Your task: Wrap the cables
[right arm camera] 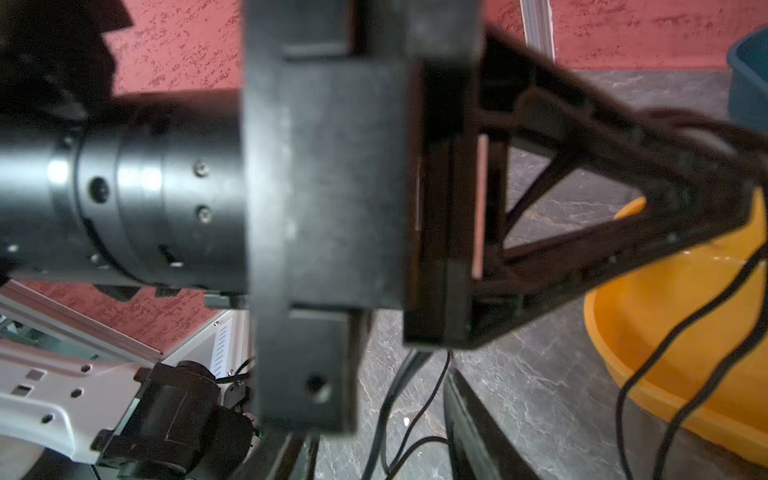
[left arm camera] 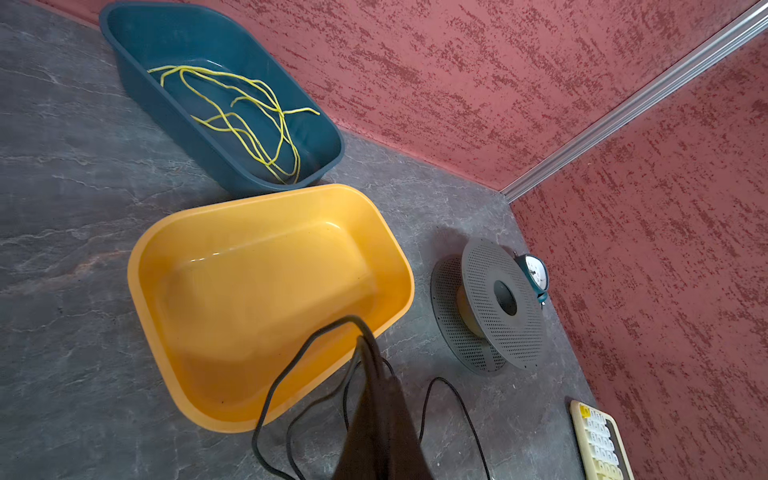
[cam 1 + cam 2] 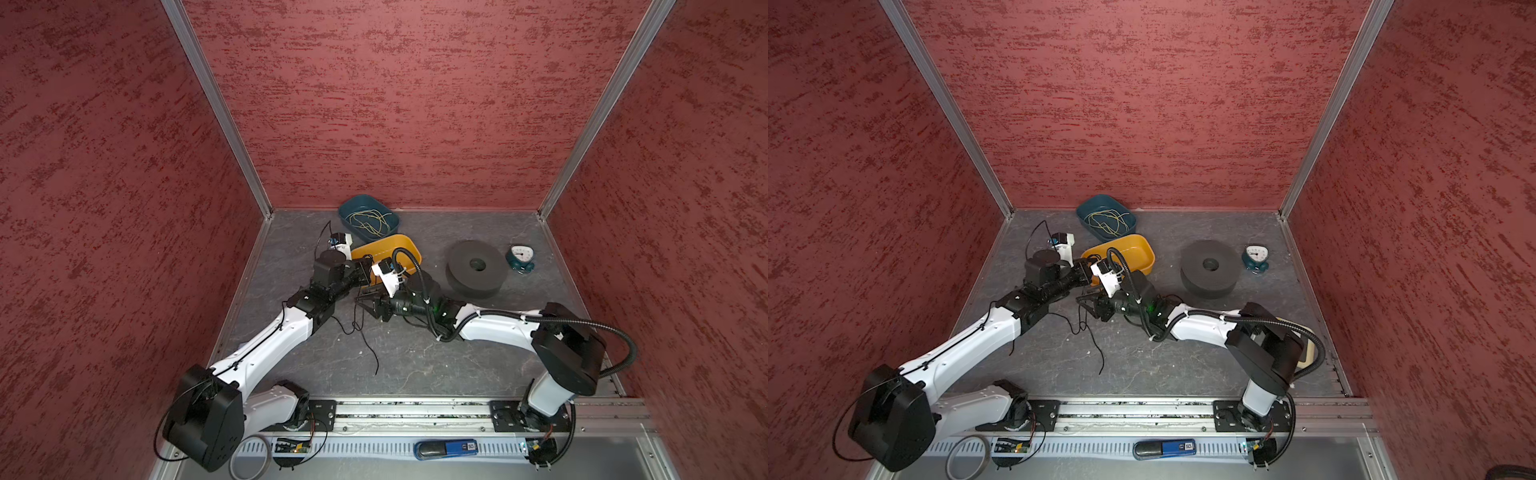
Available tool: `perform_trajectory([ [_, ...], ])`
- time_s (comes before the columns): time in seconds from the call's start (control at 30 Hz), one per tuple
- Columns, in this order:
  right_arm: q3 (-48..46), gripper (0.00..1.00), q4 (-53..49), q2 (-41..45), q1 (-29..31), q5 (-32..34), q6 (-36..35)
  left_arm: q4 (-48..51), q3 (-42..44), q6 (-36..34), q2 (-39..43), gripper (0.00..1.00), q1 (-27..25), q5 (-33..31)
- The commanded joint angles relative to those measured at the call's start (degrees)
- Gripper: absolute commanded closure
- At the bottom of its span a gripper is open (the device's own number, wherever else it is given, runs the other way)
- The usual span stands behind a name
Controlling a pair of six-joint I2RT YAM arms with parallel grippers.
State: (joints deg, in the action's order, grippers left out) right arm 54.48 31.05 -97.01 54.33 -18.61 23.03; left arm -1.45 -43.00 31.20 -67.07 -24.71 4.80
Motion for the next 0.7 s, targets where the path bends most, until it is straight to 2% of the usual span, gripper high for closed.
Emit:
perform_trajectory([
  [0.0, 0.1, 0.6, 1.1, -0.3, 0.4, 0.3, 1.3, -1.3, -1.5, 0.0, 1.2, 0.94, 1.0, 1.3],
  [0.13, 0.9, 0.64, 1.0, -2.0, 0.4, -2.2, 1.8, -1.3, -1.3, 0.3, 1.7, 0.94, 1.8, 2.4],
  [0.4, 0.1, 0.9, 1.2, -1.2, 0.6, -2.5, 2.2, -0.9, -1.1, 0.0, 2.2, 0.93, 2.4, 3.3],
  [0.43, 0.0, 0.95, 0.8, -0.7, 0.6, -2.3, 2.1, -0.5, -1.2, -0.5, 2.2, 0.9, 2.6, 3.6],
  [0.47, -0.1, 1.0, 0.3, 0.0, 0.6, -2.2, 1.8, 0.0, -1.5, -1.2, 2.3, 0.84, 3.0, 4.5],
  [0.5, -0.4, 1.0, -0.2, 0.7, 0.6, -2.0, 1.4, 0.7, -1.8, -1.8, 2.3, 0.73, 3.4, 5.6],
  [0.57, -1.7, 1.0, -1.2, 3.1, 0.5, -0.4, 0.4, 2.1, -2.4, -3.0, 2.8, 0.41, 4.3, 8.0],
  [0.6, -2.2, 1.0, -1.8, 4.4, 0.5, 0.6, -0.1, 2.7, -2.5, -3.6, 3.1, 0.33, 4.6, 9.2],
  [0.67, -3.4, 1.0, -3.7, 7.0, 0.2, 2.5, -1.2, 3.8, -2.3, -4.5, 4.0, 0.25, 5.5, 11.9],
])
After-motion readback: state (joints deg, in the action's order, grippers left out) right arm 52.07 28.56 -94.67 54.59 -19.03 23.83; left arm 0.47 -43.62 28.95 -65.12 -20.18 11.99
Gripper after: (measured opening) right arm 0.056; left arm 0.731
